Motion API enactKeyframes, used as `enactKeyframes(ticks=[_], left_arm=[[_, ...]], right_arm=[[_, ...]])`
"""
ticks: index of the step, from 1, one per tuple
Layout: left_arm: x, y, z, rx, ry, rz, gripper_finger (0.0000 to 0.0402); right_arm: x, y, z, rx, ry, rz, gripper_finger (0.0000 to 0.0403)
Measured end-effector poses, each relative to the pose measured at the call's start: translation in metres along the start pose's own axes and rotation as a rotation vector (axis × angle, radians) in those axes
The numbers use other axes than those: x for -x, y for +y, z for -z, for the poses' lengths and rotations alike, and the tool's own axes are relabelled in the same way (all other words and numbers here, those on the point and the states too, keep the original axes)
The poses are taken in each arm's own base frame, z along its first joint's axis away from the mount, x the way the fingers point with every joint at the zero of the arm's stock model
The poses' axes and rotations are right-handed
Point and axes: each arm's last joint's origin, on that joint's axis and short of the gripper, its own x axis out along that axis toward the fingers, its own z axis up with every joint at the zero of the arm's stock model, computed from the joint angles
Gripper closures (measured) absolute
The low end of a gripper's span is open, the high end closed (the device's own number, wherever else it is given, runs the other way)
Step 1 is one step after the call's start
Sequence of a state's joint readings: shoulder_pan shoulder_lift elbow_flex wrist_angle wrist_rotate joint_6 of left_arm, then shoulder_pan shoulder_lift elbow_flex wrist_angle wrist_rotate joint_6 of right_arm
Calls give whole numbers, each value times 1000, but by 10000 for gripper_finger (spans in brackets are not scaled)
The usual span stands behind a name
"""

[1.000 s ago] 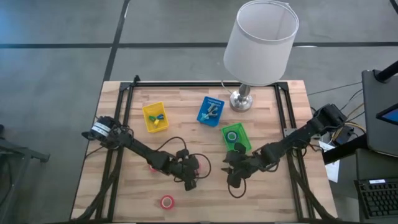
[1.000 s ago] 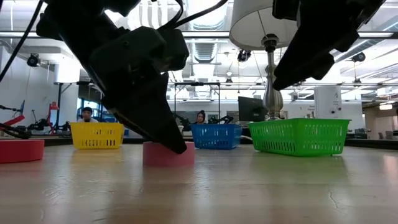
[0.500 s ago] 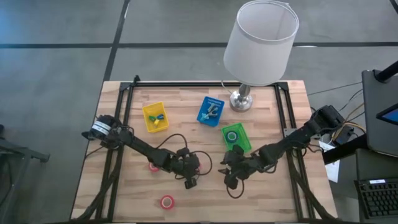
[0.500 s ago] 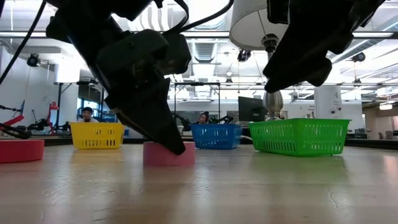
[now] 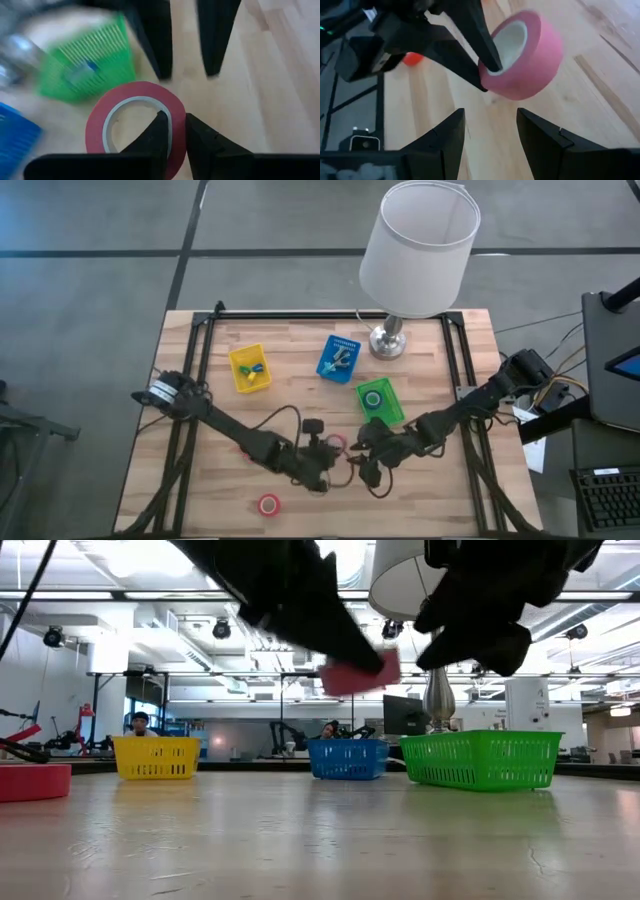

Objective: Pick and place Stapler, Stapler remover, tape
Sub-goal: Put the pink tape into the green basket

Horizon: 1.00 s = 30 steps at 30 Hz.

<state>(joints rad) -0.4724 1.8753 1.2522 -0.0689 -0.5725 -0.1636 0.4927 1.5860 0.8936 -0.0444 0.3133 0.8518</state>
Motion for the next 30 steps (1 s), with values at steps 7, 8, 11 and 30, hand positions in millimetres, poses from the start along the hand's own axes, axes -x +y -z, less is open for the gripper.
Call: enactKeyframes(ticks=[7, 8, 11, 30], left_arm=[[20, -20, -9, -144, -82, -174, 353], [21, -21, -9, -133, -88, -178, 353], [24, -24, -9, -122, -99, -195, 353], [31, -33, -13, -141, -155, -211, 353]], right_arm=[[2, 8, -10, 94, -123, -45, 229], [2, 9, -11, 106, -134, -54, 229], [3, 12, -14, 130, -171, -83, 229], [5, 14, -20, 137, -261, -58, 229]])
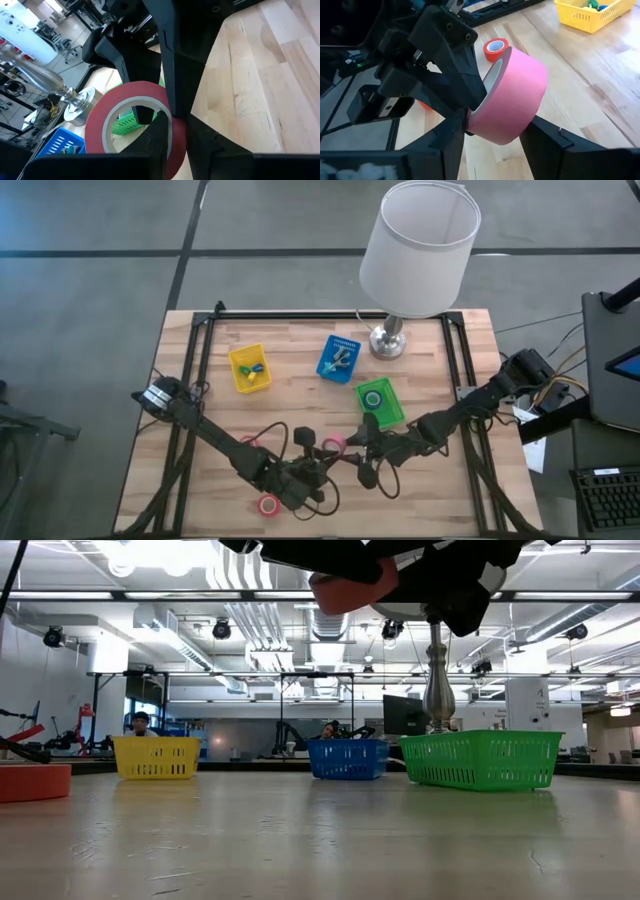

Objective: Pick and place Stapler, Stapler remover, tape
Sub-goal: Put the pink tape into the green basket

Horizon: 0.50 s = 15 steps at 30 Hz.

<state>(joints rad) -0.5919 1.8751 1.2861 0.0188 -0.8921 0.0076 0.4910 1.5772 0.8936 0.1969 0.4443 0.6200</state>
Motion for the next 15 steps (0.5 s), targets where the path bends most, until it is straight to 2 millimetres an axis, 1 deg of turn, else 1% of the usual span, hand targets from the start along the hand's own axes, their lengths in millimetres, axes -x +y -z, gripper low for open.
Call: enactKeyframes(ticks=[8, 11, 15], left_arm=[[1, 0, -1, -11, -6, -9, 353], [3, -1, -1, -20, -9, -52, 353], [5, -1, 0, -32, -8, -119, 353]], right_arm=[[0, 0, 0, 35, -2, 9, 229], [0, 0, -1, 38, -21, 23, 229], [1, -1, -3, 5, -80, 95, 229]])
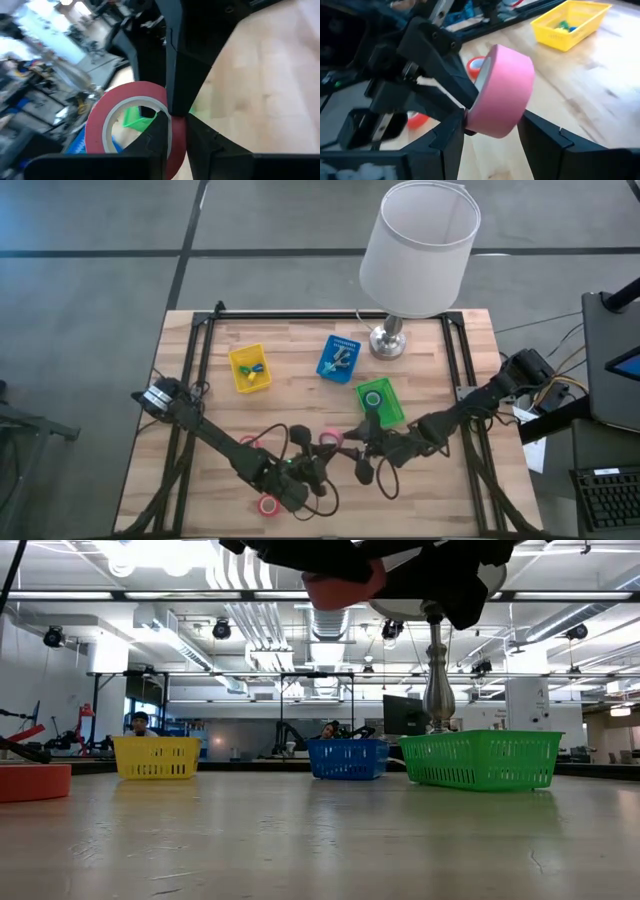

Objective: Pick and place Stapler, Stapler remover, tape
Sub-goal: Put the pink tape into the green basket

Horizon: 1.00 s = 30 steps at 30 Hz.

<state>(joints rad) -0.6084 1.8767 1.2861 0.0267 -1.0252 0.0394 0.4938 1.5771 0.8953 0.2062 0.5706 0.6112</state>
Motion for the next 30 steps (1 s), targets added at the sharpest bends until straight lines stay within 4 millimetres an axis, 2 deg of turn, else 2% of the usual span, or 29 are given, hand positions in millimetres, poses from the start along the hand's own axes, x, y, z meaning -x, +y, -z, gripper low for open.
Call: enactKeyframes(ticks=[11, 23, 30], left_arm=[[2, 2, 6, 6, 14, -133, 354], [1, -1, 4, 17, 0, -28, 352], [1, 2, -2, -10, -31, -90, 351]], right_arm=[[1, 2, -8, -42, -73, -8, 229], [-1, 1, -13, -34, -113, -4, 229], [-1, 1, -13, -35, -106, -12, 229]])
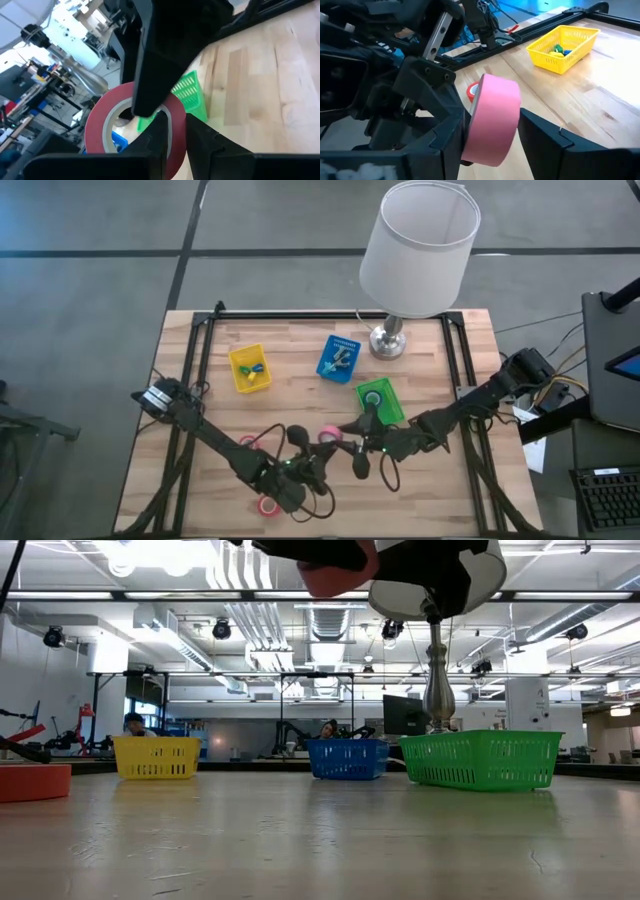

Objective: Pick and place Stapler, Stapler remover, tape
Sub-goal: Put the pink tape into the green basket

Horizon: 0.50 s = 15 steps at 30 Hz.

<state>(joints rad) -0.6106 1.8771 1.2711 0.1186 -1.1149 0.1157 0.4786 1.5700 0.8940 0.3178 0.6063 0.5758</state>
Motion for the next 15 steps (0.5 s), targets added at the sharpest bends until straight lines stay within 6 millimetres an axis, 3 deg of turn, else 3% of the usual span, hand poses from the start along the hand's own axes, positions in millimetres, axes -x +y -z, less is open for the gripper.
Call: enactKeyframes(ticks=[9, 15], left_arm=[[-1, 1, -3, -9, -18, 1, 351], [-4, 2, -3, -1, -16, 10, 351]], right_arm=[[0, 0, 0, 0, 2, -4, 233], [0, 0, 0, 0, 5, -2, 275]])
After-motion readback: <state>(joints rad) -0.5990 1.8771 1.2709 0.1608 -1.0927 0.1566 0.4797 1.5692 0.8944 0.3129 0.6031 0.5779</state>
